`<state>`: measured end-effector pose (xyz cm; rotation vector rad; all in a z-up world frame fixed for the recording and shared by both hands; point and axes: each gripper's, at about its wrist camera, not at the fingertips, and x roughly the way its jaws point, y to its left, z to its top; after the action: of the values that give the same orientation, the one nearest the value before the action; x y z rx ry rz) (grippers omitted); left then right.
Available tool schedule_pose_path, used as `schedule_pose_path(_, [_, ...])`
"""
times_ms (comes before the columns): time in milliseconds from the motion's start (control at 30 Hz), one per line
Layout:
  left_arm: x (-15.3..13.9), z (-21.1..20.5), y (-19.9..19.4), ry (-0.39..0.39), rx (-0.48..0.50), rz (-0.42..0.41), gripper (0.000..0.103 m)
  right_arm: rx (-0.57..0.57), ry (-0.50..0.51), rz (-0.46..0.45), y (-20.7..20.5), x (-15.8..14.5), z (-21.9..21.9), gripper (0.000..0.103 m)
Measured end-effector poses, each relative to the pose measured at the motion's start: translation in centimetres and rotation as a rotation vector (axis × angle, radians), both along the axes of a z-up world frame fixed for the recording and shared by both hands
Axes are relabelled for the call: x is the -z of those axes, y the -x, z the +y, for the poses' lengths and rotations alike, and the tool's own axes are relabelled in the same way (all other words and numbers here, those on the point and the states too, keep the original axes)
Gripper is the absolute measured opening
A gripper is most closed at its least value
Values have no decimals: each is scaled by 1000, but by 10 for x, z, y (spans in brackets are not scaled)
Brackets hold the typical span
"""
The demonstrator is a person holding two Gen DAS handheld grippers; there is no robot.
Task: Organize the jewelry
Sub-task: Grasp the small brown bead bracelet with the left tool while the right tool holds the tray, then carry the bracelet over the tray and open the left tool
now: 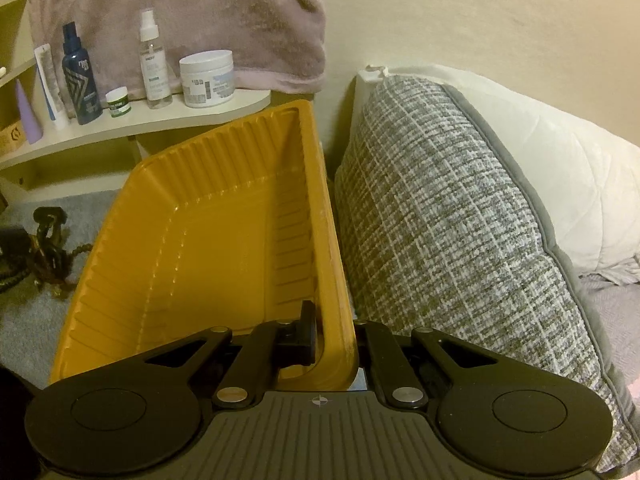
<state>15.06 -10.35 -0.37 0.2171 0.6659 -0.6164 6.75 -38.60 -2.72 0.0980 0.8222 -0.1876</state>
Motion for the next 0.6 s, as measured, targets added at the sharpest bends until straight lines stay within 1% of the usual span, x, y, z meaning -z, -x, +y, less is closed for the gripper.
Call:
schedule_pose_path(133, [-24, 3, -8, 39, 29, -4, 6, -2, 0, -11, -2, -1, -1, 5])
schedule_pose_path(300, [-46, -11, -5, 55, 90, -30, 6, -8, -4, -20, -5, 0, -2, 5])
schedule_pose_path(467, [-52, -34, 1, 98, 157, -19, 6, -7, -14, -17, -3, 1, -2, 5])
schedule_pose_path(600, [-40, -60, 7, 104, 203, 5, 6, 0, -25, -17, -2, 3, -2, 5])
